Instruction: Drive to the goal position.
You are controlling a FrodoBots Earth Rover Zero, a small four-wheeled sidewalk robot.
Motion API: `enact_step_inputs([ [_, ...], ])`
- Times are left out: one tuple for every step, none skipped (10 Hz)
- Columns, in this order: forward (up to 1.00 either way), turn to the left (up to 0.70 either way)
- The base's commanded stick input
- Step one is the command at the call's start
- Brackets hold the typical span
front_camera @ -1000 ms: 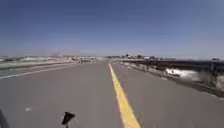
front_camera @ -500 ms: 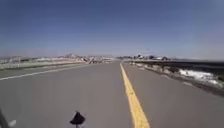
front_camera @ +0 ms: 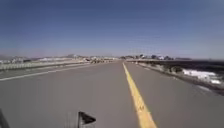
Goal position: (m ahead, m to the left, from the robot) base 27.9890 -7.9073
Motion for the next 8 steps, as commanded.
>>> enact_step_inputs([
  [1.00,0.00],
  [1.00,0.00],
  [1.00,0.00],
  [1.00,0.00],
  [1.00,0.00],
  [1.00,0.00],
  [1.00,0.00],
  [1.00,0.00],
])
